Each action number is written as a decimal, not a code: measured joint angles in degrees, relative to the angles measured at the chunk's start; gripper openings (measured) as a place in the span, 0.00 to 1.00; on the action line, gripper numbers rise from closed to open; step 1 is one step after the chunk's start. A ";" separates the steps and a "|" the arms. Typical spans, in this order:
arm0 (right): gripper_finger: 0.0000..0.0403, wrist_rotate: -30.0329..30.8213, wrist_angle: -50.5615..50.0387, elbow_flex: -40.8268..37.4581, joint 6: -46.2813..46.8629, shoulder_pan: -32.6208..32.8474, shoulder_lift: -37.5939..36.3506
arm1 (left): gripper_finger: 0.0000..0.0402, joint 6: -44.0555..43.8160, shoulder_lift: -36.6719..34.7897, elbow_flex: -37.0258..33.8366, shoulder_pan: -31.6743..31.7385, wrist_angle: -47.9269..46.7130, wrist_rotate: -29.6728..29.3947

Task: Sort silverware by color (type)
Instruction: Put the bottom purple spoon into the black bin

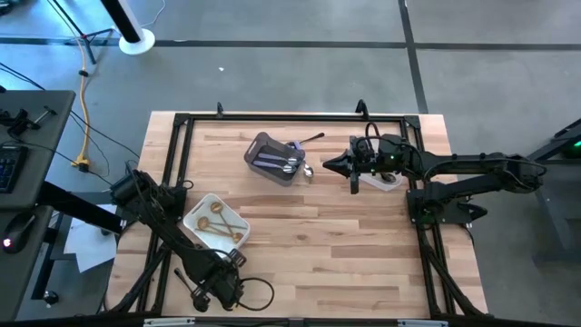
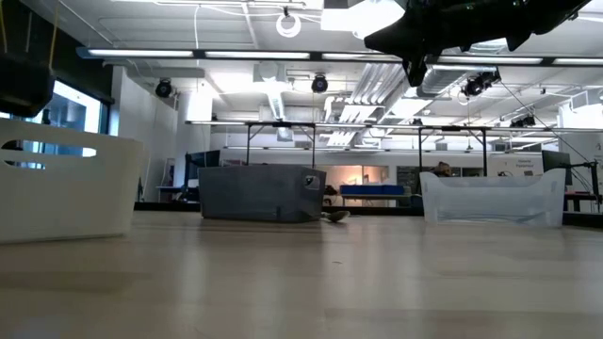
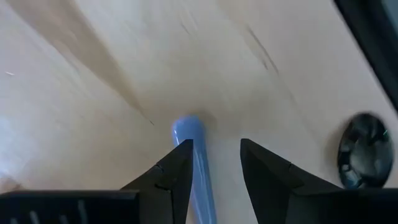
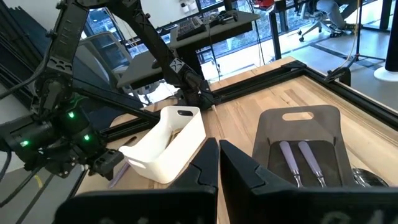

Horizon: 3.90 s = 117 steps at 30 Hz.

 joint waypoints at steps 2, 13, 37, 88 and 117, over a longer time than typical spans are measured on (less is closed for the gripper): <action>0.00 0.00 -0.02 0.00 0.00 0.00 0.00 | 0.30 1.40 -0.01 -0.59 0.02 0.48 -0.02; 0.00 0.00 -0.02 0.00 0.00 -0.02 0.00 | 0.30 3.61 0.00 -1.32 1.20 0.50 -2.16; 0.00 0.00 -0.88 0.00 1.07 0.80 0.00 | 0.28 5.93 -0.09 -4.40 1.56 6.15 -0.40; 0.00 -2.07 -5.43 -0.02 -0.02 1.51 0.00 | 0.00 4.20 -0.63 -3.72 6.94 16.53 0.15; 0.00 -5.07 -8.70 -0.02 2.71 1.50 0.00 | 0.00 7.01 -1.53 -1.87 -0.79 -0.45 -5.24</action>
